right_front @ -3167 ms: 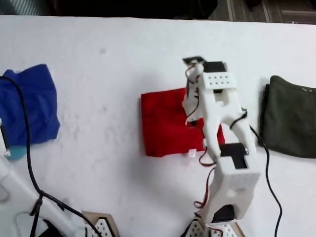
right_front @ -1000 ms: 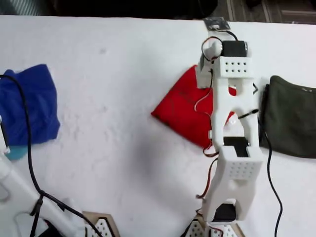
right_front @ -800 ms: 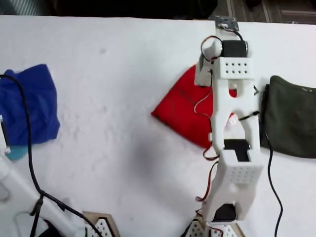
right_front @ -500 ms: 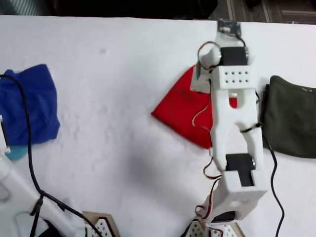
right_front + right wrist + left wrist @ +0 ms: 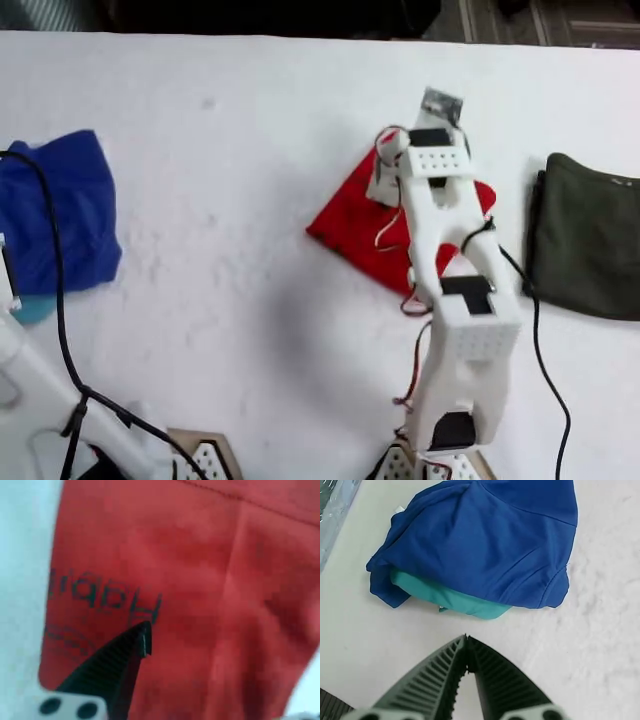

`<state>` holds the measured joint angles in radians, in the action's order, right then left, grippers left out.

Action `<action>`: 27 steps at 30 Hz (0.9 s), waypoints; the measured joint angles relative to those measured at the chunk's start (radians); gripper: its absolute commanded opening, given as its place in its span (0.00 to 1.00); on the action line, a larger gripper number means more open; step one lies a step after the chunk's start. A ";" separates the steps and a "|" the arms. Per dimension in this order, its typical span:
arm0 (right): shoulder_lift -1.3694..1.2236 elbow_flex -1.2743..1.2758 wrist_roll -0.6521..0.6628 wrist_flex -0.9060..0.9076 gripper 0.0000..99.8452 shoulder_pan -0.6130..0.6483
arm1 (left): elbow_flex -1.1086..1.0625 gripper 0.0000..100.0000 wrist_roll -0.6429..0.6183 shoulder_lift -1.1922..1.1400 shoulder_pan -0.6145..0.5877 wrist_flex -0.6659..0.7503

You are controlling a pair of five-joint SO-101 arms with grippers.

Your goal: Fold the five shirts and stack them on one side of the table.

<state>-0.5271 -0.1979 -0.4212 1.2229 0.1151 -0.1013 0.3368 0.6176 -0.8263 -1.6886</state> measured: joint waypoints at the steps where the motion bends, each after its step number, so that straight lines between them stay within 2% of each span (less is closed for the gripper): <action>1: -0.035 0.000 -0.011 -0.028 0.56 0.003 | 0.000 0.02 0.000 0.000 0.000 0.000; 5: -0.115 -0.006 -0.028 -0.086 0.55 0.000 | 0.000 0.02 0.000 0.000 0.000 0.000; 7: -0.135 -0.020 -0.028 -0.084 0.50 0.003 | 0.000 0.02 0.000 0.000 0.000 0.000; 9: -0.149 -0.037 -0.031 -0.071 0.41 0.003 | 0.000 0.02 0.000 0.000 0.000 0.000; 14: -0.163 -0.052 -0.031 -0.055 0.10 0.005 | 0.000 0.02 0.000 0.000 0.000 0.000; 16: -0.163 -0.052 -0.031 -0.052 0.03 -0.009 | 0.000 0.02 0.000 0.000 0.000 0.000; 24: -0.163 -0.060 -0.031 -0.028 0.02 -0.055 | 0.000 0.02 0.000 0.000 0.000 0.000; 27: -0.163 -0.057 0.026 -0.028 0.02 -0.071 | 0.000 0.02 0.000 0.000 0.000 0.000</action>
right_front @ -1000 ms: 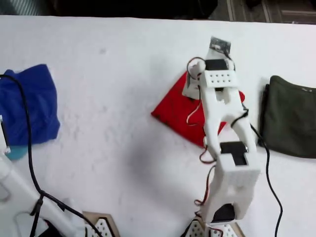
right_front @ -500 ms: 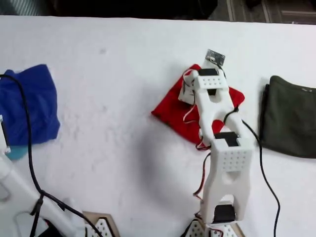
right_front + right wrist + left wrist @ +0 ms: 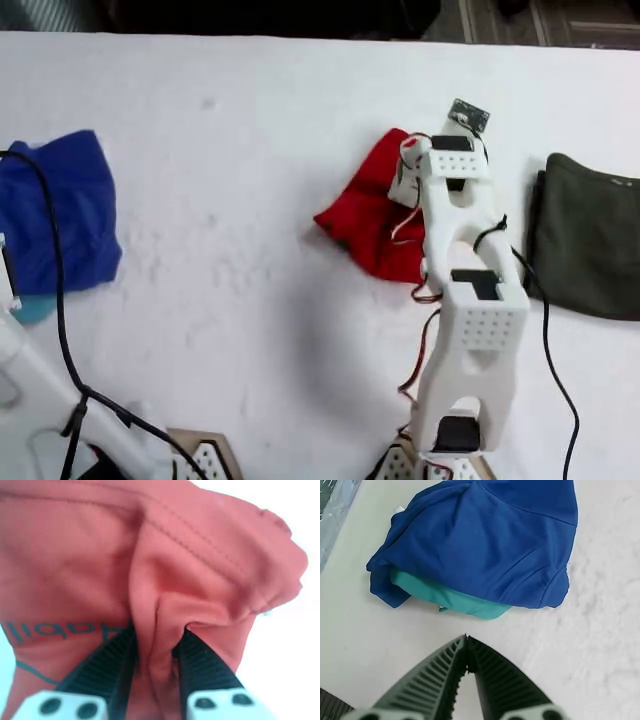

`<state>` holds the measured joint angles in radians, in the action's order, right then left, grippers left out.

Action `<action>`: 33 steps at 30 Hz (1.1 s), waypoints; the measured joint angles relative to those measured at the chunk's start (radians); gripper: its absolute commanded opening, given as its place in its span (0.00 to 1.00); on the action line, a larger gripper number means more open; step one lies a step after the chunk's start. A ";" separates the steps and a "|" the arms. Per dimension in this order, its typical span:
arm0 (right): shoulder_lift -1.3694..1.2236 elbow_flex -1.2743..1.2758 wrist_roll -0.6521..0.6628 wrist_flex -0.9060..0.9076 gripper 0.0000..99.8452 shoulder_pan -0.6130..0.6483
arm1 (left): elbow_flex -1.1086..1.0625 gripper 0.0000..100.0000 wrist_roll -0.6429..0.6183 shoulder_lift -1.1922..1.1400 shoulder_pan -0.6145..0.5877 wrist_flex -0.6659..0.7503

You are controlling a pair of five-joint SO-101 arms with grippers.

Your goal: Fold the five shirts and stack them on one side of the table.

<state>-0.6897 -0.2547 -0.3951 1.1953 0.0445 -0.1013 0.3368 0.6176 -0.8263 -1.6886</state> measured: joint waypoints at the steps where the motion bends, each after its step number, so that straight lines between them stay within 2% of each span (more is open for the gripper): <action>1: 0.002 -0.002 0.026 0.008 0.02 -0.005 | 0.000 0.02 0.000 0.000 0.000 0.000; 8: 0.094 -0.002 0.175 0.054 0.02 -0.046 | 0.000 0.02 0.000 0.000 0.000 0.000; 12: 0.101 0.000 0.215 0.072 0.03 -0.049 | 0.000 0.02 0.000 0.000 0.000 0.000; 14: 0.101 0.000 0.230 0.077 0.12 -0.049 | 0.000 0.02 0.000 0.000 0.000 0.000; 19: 0.103 -0.017 0.239 0.167 0.44 -0.026 | 0.000 0.02 0.000 0.000 0.000 0.000; 21: 0.103 -0.041 0.241 0.230 0.51 -0.018 | 0.000 0.02 0.000 0.000 0.000 0.000; 29: 0.175 -0.192 0.241 0.428 0.51 0.035 | 0.000 0.02 0.000 0.000 0.000 0.000; 33: 0.212 -0.229 0.241 0.473 0.41 0.046 | 0.000 0.02 0.000 0.000 0.000 0.000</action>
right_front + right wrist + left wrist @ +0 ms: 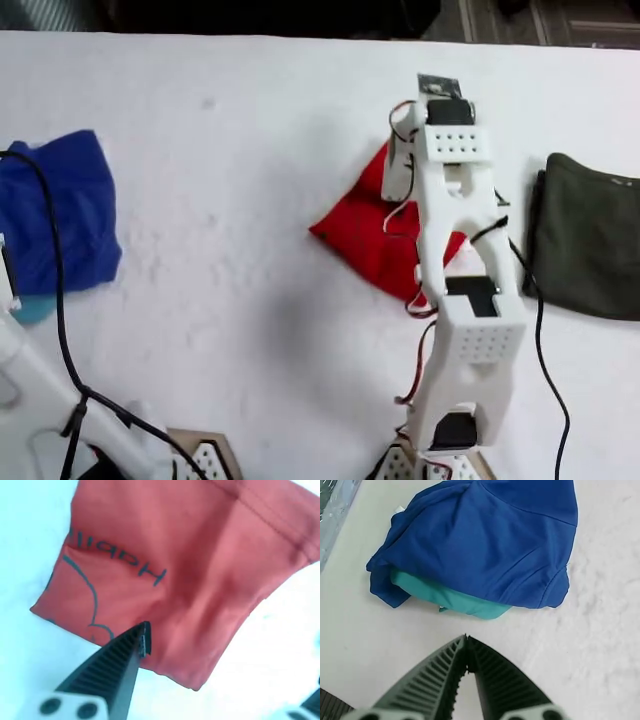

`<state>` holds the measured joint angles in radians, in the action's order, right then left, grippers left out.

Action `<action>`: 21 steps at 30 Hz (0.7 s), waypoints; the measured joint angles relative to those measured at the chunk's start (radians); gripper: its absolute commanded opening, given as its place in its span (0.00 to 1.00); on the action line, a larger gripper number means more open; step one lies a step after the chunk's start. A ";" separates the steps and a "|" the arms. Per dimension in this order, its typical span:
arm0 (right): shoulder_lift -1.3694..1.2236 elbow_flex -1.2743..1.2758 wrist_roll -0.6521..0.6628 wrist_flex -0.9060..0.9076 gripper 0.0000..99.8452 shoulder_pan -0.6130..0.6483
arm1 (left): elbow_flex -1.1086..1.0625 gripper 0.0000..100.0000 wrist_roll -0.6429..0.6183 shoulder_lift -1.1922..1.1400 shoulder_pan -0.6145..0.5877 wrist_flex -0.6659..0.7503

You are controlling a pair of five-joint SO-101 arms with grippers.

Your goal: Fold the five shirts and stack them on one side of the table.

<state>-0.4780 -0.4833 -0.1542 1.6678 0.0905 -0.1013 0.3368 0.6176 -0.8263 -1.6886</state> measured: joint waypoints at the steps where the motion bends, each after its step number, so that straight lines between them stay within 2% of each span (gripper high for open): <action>1: 0.002 -0.005 0.000 0.000 0.39 -0.003 | 0.000 0.02 0.000 0.000 0.000 0.000; 5: 0.000 -0.006 0.000 0.003 0.38 -0.009 | 0.000 0.02 0.000 0.000 0.000 0.000; 10: -0.103 -0.006 -0.034 -0.011 0.50 -0.044 | 0.000 0.02 0.000 0.000 0.000 0.000; 13: -0.181 -0.006 -0.055 -0.048 0.52 -0.066 | 0.000 0.02 0.000 0.000 0.000 0.000; 17: -0.275 -0.009 -0.057 -0.109 0.47 -0.072 | 0.000 0.02 0.000 0.000 0.000 0.000; 21: -0.324 -0.026 -0.057 -0.138 0.31 -0.063 | 0.000 0.02 0.000 0.000 0.000 0.000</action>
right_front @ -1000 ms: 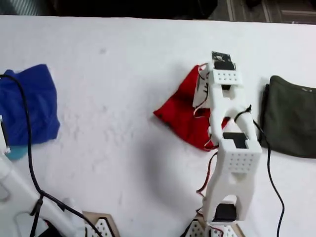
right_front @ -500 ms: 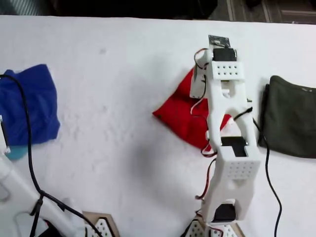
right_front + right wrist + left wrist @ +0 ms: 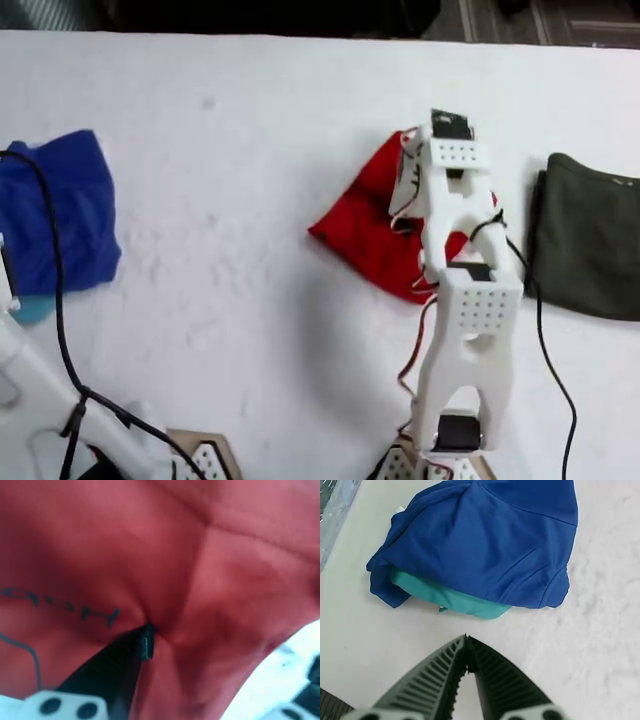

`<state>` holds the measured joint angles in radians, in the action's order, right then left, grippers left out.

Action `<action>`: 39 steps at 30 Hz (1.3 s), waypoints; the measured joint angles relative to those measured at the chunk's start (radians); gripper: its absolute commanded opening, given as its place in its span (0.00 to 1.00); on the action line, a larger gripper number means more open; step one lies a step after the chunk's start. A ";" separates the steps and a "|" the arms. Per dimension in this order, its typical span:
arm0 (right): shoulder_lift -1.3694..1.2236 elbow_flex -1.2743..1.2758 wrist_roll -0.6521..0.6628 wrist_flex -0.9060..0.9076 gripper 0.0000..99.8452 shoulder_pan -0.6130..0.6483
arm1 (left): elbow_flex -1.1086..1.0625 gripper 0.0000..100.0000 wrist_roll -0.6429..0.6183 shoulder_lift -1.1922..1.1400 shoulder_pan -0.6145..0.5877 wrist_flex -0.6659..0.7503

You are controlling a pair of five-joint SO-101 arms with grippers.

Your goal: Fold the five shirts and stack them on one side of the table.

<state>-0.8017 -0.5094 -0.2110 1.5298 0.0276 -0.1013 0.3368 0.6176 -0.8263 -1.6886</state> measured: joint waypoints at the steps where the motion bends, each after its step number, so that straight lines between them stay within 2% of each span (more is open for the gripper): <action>1: -0.015 -0.003 0.000 -0.002 0.27 0.002 | 0.000 0.02 0.000 0.000 0.000 0.000; 9: -0.057 -0.043 0.091 -0.015 0.02 0.002 | 0.000 0.02 0.000 0.000 0.000 0.000; 15: -0.048 -0.074 0.115 0.006 0.02 -0.029 | 0.000 0.02 0.000 0.000 0.000 0.000; 25: 0.126 -0.166 0.358 0.161 0.02 -0.074 | 0.000 0.02 0.000 0.000 0.000 0.000; 39: 0.362 -0.166 0.770 0.161 0.02 -0.296 | 0.000 0.02 0.000 0.000 0.000 0.000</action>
<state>-0.4396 -0.6751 0.5593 1.6909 -0.2685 -0.1013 0.3368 0.6176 -0.8263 -1.6886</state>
